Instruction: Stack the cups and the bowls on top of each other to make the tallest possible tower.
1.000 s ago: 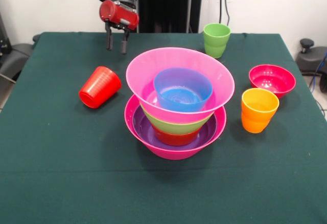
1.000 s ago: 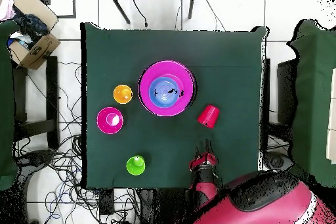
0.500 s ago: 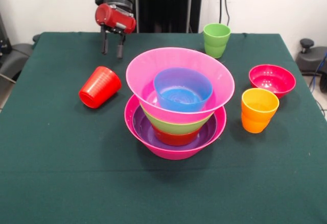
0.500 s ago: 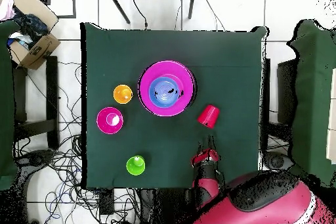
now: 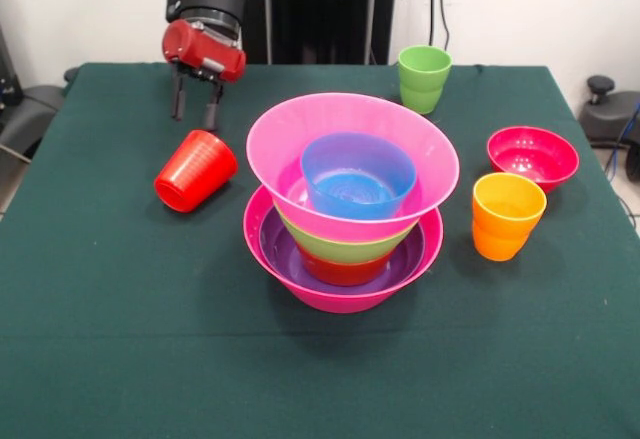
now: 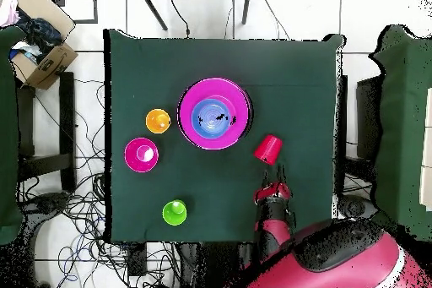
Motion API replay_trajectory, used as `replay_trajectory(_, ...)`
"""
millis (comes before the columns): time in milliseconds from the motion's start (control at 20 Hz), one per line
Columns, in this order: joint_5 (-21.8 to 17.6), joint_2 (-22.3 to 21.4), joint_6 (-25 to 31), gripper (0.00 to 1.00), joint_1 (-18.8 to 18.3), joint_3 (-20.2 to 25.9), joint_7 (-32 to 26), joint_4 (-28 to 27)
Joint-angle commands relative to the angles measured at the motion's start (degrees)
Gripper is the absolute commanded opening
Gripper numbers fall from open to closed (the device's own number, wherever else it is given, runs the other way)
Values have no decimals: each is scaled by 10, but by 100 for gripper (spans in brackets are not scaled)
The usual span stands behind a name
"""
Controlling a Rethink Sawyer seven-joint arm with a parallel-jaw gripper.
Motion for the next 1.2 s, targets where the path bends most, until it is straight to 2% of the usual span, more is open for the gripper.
replay_trajectory(50, 31, 22, 19, 100, 32, 55, 125, -101)
replay_trajectory(300, 27, 25, 21, 100, 39, 57, 141, -116)
replay_trajectory(650, 0, 27, 44, 100, 49, 68, 171, -141)
replay_trajectory(900, 5, 14, 25, 100, 54, 65, 184, -136)
replay_trajectory(1200, -19, 5, 12, 100, 56, 70, 210, -144)
